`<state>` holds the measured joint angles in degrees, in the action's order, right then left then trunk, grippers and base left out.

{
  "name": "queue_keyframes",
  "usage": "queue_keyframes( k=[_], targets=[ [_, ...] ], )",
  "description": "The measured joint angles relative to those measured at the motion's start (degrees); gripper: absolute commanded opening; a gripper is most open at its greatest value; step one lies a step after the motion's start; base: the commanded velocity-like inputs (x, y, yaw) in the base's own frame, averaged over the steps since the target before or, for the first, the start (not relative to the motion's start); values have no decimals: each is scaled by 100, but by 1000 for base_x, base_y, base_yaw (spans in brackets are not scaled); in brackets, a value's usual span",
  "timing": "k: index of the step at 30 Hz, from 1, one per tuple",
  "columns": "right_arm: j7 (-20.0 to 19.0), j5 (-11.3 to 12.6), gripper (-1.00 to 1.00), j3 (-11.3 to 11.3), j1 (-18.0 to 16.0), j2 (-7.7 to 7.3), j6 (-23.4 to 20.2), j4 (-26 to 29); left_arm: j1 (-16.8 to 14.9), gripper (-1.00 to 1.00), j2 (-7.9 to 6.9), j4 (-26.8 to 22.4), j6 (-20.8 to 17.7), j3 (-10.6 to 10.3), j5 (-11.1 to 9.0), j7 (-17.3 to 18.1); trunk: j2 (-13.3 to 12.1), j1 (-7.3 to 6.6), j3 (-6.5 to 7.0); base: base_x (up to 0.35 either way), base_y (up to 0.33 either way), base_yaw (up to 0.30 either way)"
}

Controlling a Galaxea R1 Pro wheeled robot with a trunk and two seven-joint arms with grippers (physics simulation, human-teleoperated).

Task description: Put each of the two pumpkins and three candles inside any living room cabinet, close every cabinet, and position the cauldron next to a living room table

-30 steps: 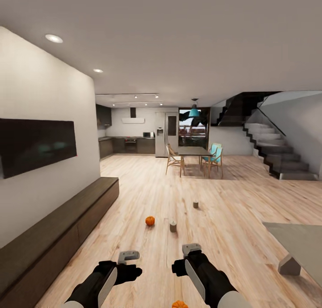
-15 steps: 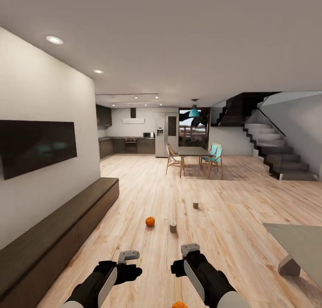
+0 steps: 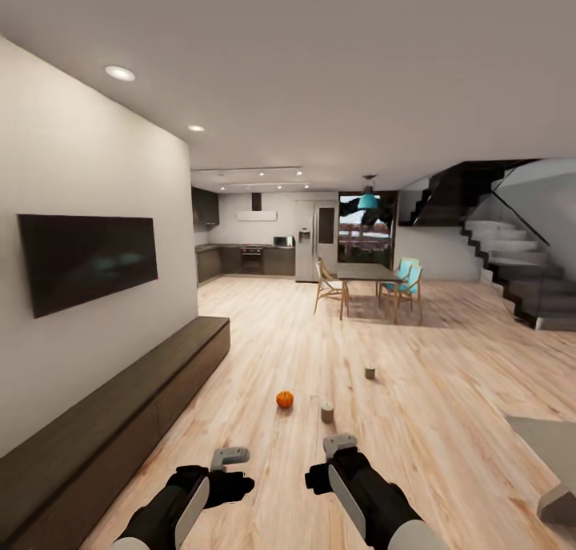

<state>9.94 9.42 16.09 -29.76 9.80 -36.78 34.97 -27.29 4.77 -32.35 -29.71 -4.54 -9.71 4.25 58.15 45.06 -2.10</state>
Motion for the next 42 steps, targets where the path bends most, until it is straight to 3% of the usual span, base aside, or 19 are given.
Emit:
queue_keyframes(
  k=[13, 42],
  targets=[
    [1, 0, 100, 4, 0, 1, 0, -6, 0, 100, 0, 6, 1, -4, -3, 7, 0, 3, 0, 236, -103, 290],
    [10, -1, 100, 24, 0, 9, 0, -7, 0, 100, 3, 8, 2, -9, -2, 23, -1, 4, 0, 8, -75, 291]
  ],
)
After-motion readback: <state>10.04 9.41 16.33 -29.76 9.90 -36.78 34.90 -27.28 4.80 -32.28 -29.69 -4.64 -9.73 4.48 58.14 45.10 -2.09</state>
